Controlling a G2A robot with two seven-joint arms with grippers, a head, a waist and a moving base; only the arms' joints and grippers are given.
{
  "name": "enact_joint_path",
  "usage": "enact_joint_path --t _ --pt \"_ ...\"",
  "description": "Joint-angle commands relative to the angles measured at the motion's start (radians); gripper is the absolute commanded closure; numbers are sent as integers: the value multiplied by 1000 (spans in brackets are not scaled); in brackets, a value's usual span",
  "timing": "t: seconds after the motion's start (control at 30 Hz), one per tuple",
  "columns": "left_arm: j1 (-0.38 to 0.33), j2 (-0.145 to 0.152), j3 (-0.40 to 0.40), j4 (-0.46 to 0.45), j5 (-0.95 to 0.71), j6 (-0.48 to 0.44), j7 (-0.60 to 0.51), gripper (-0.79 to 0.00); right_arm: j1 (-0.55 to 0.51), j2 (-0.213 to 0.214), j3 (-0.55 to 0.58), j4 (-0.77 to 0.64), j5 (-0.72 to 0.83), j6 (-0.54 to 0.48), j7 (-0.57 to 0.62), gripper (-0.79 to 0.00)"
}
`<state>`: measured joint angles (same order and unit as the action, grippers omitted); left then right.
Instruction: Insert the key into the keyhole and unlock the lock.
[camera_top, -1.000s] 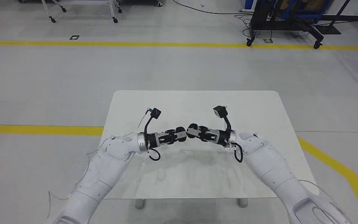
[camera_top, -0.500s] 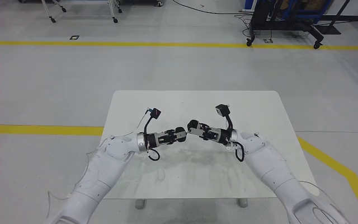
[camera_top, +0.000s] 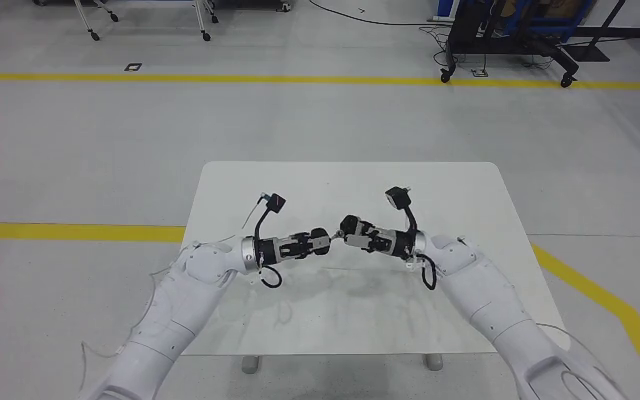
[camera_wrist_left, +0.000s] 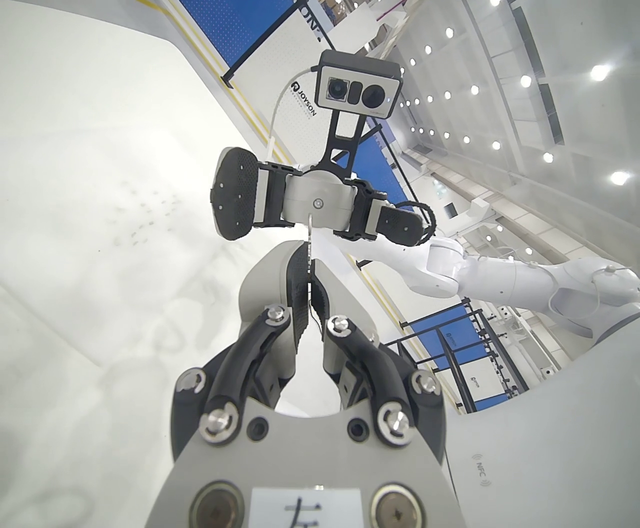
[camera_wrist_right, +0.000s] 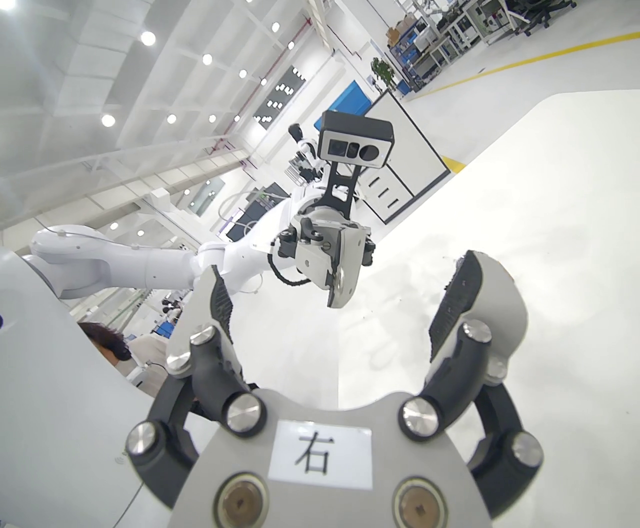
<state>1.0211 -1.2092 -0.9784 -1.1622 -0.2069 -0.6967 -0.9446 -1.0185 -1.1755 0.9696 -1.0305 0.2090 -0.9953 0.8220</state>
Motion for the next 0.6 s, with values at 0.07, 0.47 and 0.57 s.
enact_joint_path --t 0.07,0.47,0.57 --pt "-3 2 5 -7 16 -1 -16 0 -37 22 36 -47 -26 13 15 -736" --pt "-6 3 31 -24 87 2 -5 0 -73 51 24 -127 -21 79 82 -292" --pt "-7 4 33 -26 99 3 0 0 -69 53 24 -126 -16 80 83 -289"
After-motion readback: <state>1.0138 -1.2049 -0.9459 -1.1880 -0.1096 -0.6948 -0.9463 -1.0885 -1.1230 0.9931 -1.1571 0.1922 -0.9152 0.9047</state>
